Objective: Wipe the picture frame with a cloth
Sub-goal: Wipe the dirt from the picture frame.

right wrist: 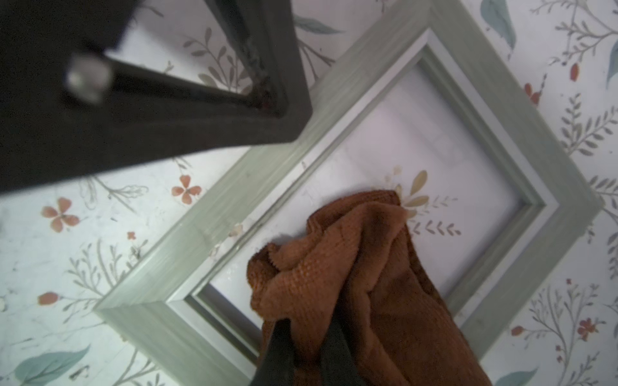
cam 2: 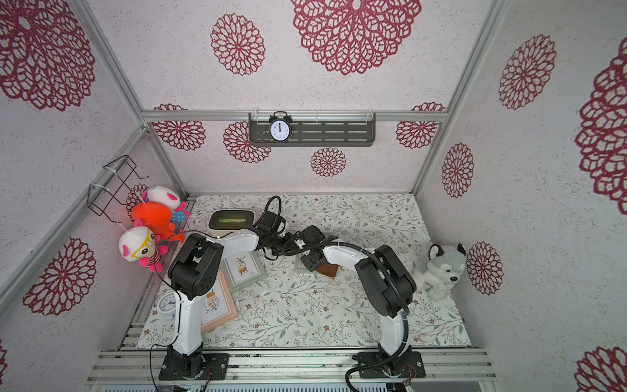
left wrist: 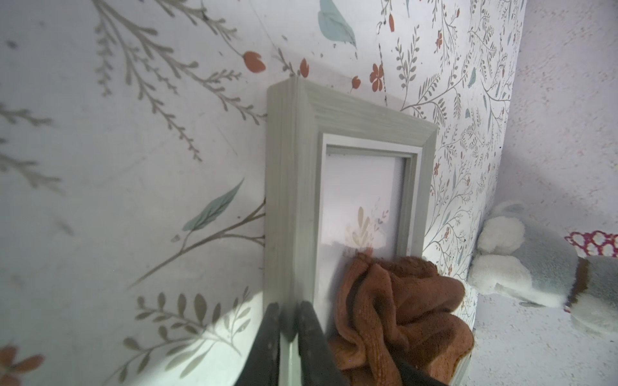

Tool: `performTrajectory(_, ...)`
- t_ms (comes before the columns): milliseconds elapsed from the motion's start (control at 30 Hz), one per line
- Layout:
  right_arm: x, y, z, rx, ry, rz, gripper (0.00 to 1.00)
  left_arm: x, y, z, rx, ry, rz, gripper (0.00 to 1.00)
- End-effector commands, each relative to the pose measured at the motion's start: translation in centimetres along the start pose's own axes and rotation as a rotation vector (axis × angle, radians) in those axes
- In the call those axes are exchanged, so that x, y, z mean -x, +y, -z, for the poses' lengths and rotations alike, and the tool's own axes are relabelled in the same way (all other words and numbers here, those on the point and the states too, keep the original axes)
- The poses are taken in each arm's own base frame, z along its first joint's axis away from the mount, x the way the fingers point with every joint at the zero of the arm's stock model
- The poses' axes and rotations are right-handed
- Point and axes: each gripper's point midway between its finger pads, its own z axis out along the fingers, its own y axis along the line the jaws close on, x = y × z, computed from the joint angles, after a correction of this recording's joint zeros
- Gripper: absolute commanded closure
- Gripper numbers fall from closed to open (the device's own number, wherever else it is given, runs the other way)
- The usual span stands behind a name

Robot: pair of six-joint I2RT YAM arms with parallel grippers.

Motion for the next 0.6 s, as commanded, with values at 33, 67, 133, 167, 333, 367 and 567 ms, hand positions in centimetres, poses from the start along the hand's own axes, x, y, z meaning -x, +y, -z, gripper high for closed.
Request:
performTrajectory(33, -5.9, -2.4, 0.6, -0.049, 0.209, 0.043, 1.00, -5.6, 9.4, -2.7, 0.289, 0.156, 0.098, 0.86)
performTrajectory(67, -5.2, -2.0, 0.7, -0.026, 0.190, 0.045, 1.00, -5.6, 9.4, -2.8, 0.289, 0.157, 0.096, 0.86)
performTrajectory(133, -3.3, -0.1, 0.7, 0.052, 0.129, 0.048, 1.00, -5.5, 9.5, -2.8, 0.291, 0.157, 0.098, 0.86)
performTrajectory(167, -2.5, 0.9, 0.7, 0.094, 0.093, 0.048, 1.00, -5.5, 9.6, -2.8, 0.293, 0.157, 0.098, 0.86)
performTrajectory(333, -2.8, 0.6, 0.1, 0.086, 0.071, -0.006, 1.00, -5.4, 9.5, -2.7, 0.290, 0.154, 0.100, 0.86)
performTrajectory(367, -3.6, -0.5, 0.2, 0.067, 0.089, -0.032, 1.00, -5.4, 9.5, -2.7, 0.290, 0.154, 0.100, 0.86)
performTrajectory(567, -4.5, -5.6, 1.8, -0.033, 0.061, -0.205, 1.00, -5.4, 9.2, -2.7, 0.281, 0.158, 0.091, 0.86)
